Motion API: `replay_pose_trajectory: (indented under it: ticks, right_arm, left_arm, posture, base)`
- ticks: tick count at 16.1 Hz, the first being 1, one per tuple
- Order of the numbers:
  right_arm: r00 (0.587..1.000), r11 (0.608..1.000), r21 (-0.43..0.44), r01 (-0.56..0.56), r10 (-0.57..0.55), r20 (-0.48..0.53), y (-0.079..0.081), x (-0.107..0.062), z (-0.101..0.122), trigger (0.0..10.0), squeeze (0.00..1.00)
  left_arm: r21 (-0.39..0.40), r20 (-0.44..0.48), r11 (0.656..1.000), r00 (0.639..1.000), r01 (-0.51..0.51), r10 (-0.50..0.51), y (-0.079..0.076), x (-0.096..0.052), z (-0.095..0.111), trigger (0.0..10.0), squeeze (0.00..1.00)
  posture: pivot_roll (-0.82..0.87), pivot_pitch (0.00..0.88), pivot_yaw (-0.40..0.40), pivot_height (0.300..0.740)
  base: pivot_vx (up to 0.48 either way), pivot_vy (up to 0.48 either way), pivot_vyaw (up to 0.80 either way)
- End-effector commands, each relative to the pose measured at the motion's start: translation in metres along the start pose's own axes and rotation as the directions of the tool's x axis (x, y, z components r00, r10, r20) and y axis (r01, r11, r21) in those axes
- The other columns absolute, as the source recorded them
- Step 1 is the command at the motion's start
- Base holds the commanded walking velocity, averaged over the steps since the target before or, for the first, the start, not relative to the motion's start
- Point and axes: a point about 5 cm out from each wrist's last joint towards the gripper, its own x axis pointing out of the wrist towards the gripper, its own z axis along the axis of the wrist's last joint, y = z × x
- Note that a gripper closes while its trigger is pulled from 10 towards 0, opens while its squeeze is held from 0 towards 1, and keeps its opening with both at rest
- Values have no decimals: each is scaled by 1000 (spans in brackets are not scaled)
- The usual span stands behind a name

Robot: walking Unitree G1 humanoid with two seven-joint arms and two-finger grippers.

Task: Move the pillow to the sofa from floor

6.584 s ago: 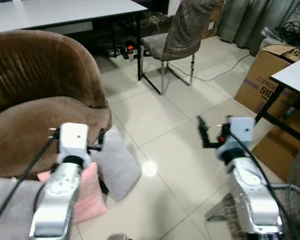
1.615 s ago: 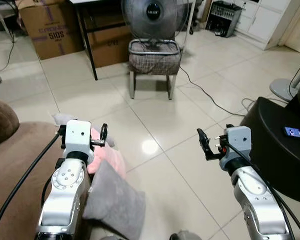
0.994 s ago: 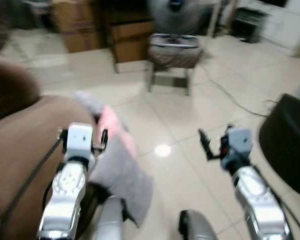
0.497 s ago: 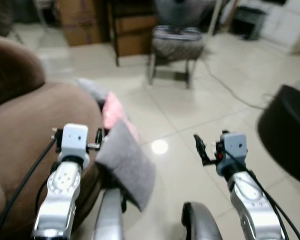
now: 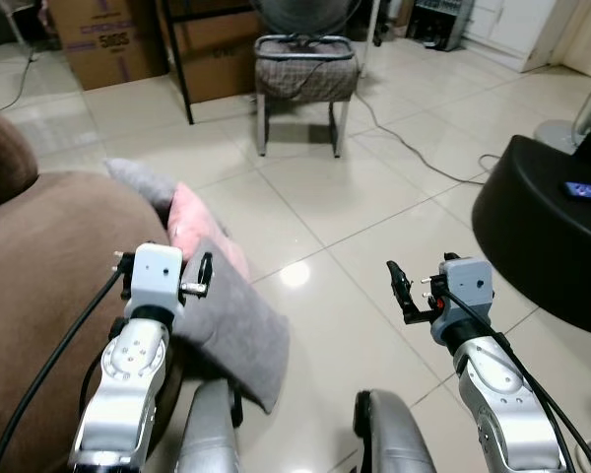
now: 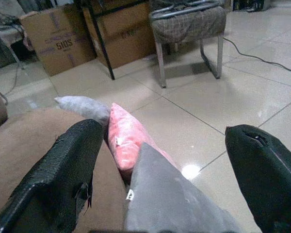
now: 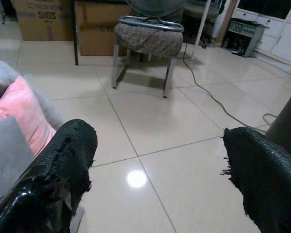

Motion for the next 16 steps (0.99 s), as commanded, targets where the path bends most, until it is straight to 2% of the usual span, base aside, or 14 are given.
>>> replay_pose_trajectory:
  ticks: [1, 3, 5, 7, 14, 16]
  right_arm:
    - [1000, 1000, -5, 4, -4, 12, -4, 3, 4, 10000, 0]
    - [1000, 1000, -25, -12, 13, 14, -4, 3, 5, 10000, 0]
    - [998, 997, -55, -58, 59, 4, -3, 5, 4, 10000, 0]
    - [999, 998, -45, -45, 45, 1, -2, 5, 2, 10000, 0]
    - [999, 999, -15, -37, 37, -7, 1, 3, -1, 10000, 0]
    - [999, 999, -12, -37, 37, -8, 2, 2, -1, 10000, 0]
  left_arm:
    - [-7, -14, 1000, 1000, -5, 4, 2, -2, -6, 10000, 0]
    - [-12, -19, 1000, 1000, -3, 3, 3, -3, -7, 10000, 0]
    - [-14, -23, 1000, 1000, -5, 4, 4, -3, -8, 10000, 0]
    - [-11, -24, 1000, 1000, -11, 11, 4, -4, -9, 10000, 0]
    - [-16, -19, 1000, 1000, 3, -4, 2, -4, -10, 10000, 0]
    - [-12, -23, 1000, 1000, 19, -19, -1, -4, -11, 10000, 0]
  posture:
    - [-8, 0, -24, 602]
    - [-8, 0, -24, 602]
    - [-9, 0, -29, 602]
    - [-9, 0, -29, 602]
    - [-11, 0, -29, 602]
    - [-15, 0, -23, 602]
  base:
    - [304, 0, 0]
    - [304, 0, 0]
    - [326, 0, 800]
    - [330, 0, 800]
    - [321, 0, 0]
    - [306, 0, -678]
